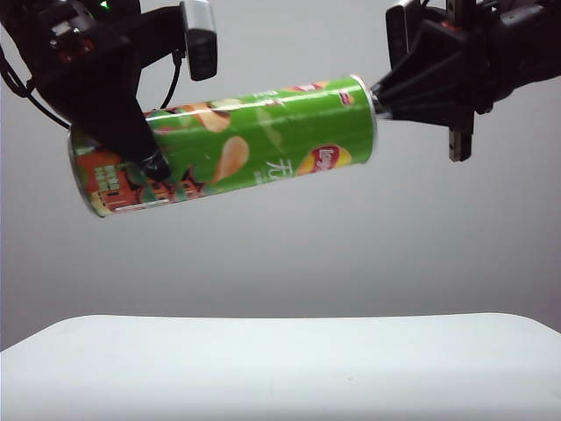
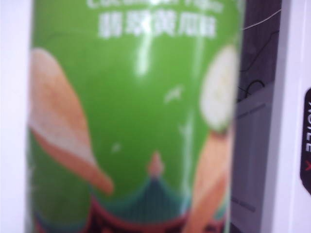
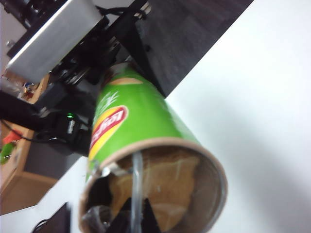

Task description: Pick up the green tub of chips from the desk, pull out the transparent container with the chips inside partially, and then place the chips back on the desk.

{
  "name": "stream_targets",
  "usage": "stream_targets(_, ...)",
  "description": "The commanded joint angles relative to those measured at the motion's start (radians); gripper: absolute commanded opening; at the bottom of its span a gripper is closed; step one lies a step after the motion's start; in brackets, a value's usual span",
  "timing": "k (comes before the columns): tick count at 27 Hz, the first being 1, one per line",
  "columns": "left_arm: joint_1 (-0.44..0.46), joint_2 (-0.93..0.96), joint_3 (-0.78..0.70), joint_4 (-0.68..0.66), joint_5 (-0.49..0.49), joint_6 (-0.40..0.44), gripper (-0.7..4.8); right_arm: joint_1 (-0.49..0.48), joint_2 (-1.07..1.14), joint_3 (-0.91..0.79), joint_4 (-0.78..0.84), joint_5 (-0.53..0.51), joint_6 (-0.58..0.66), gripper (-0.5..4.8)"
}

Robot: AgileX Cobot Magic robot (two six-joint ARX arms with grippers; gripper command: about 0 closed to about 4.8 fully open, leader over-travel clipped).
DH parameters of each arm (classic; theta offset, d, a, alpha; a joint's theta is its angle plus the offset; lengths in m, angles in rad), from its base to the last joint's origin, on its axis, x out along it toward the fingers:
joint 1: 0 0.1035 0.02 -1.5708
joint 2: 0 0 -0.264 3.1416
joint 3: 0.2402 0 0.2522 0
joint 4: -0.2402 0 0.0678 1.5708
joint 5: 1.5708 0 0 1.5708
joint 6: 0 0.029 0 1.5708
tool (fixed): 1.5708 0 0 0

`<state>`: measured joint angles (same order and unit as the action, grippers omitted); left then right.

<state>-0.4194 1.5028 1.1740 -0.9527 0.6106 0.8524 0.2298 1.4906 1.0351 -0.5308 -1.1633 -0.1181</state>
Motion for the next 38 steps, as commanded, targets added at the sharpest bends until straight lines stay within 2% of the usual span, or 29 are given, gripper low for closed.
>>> stream_targets(1, -0.003, -0.006, 0.005, -0.04, 0.014, 0.004, 3.22, -0.029, -0.004, 0.003, 0.013, 0.029, -0.005, -0.06)
stream_targets(11, -0.003, -0.006, 0.005, -0.064, 0.015, 0.004, 3.22, -0.127, -0.005, 0.003, 0.006, 0.016, -0.005, -0.06)
stream_targets(18, -0.004, -0.006, 0.006, -0.018, 0.041, 0.004, 3.22, -0.135, -0.004, 0.003, 0.013, -0.046, -0.004, -0.06)
stream_targets(22, -0.004, -0.006, 0.006, 0.005, 0.037, 0.004, 3.17, -0.143, -0.004, 0.003, 0.023, -0.014, -0.006, -0.03)
stream_targets(23, -0.004, -0.005, 0.005, 0.018, 0.035, 0.003, 3.17, -0.151, -0.005, 0.003, 0.043, -0.014, -0.005, 0.81)
stream_targets(25, -0.003, -0.005, 0.005, 0.034, 0.007, 0.003, 3.17, -0.153, -0.005, 0.004, 0.065, -0.013, -0.005, 2.09)
stream_targets(27, -0.003, -0.005, 0.005, 0.043, -0.035, 0.004, 3.17, -0.165, -0.006, 0.008, 0.071, -0.013, -0.005, 2.77)
stream_targets(33, -0.003, 0.012, 0.005, 0.098, -0.137, 0.004, 3.17, -0.211, -0.016, 0.063, 0.046, -0.017, -0.005, 2.89)
stream_targets(38, -0.002, 0.085, 0.005, 0.134, -0.125, 0.018, 3.17, -0.239, -0.101, 0.089, 0.033, 0.013, -0.005, 2.89)
